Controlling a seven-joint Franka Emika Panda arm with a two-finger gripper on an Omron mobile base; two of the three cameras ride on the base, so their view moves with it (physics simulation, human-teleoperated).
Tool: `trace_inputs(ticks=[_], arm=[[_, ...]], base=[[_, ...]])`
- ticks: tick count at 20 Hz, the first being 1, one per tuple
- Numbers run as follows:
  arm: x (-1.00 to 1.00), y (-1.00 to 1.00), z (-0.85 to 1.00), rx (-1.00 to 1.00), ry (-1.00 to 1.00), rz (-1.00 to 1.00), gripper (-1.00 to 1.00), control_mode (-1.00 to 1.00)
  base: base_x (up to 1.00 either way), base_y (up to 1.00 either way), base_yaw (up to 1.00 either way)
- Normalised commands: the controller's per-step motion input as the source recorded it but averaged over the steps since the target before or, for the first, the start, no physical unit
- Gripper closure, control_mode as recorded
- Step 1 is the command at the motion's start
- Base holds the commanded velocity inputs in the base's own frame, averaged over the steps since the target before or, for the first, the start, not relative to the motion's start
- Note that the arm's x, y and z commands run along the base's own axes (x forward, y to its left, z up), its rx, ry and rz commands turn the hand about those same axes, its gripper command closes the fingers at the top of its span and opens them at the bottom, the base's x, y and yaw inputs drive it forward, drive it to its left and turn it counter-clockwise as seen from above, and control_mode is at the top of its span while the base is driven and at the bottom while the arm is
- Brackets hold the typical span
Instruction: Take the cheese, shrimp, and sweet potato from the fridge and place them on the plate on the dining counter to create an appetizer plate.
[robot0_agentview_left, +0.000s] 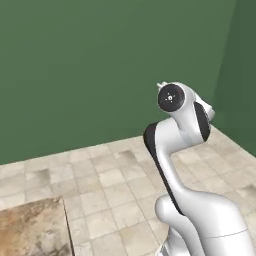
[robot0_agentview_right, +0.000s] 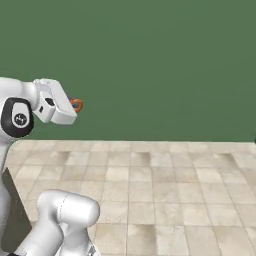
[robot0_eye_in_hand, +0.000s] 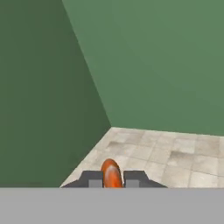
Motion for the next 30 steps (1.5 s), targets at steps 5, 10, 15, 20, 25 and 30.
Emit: trace_inputs(ticks=[5,10,15,20,25,30], arm=[[0.00,0.00,0.00,0.00,0.00,0.00,1.00,1.00],[0.00,0.00,0.00,0.00,0.00,0.00,1.00,1.00],[0.00,0.00,0.00,0.00,0.00,0.00,1.00,1.00],[0.00,0.00,0.00,0.00,0.00,0.00,1.00,1.00],[0.00,0.00,0.00,0.00,0.00,0.00,1.00,1.00],[0.00,0.00,0.00,0.00,0.00,0.00,1.00,1.00]], base=[[-0.09,0.00,0.76],[0.00,-0.42,0.65],[0.00,-0.84,0.56],[0.00,-1.00,0.49],[0.26,-1.00,0.43],[0.79,-1.00,0.39]])
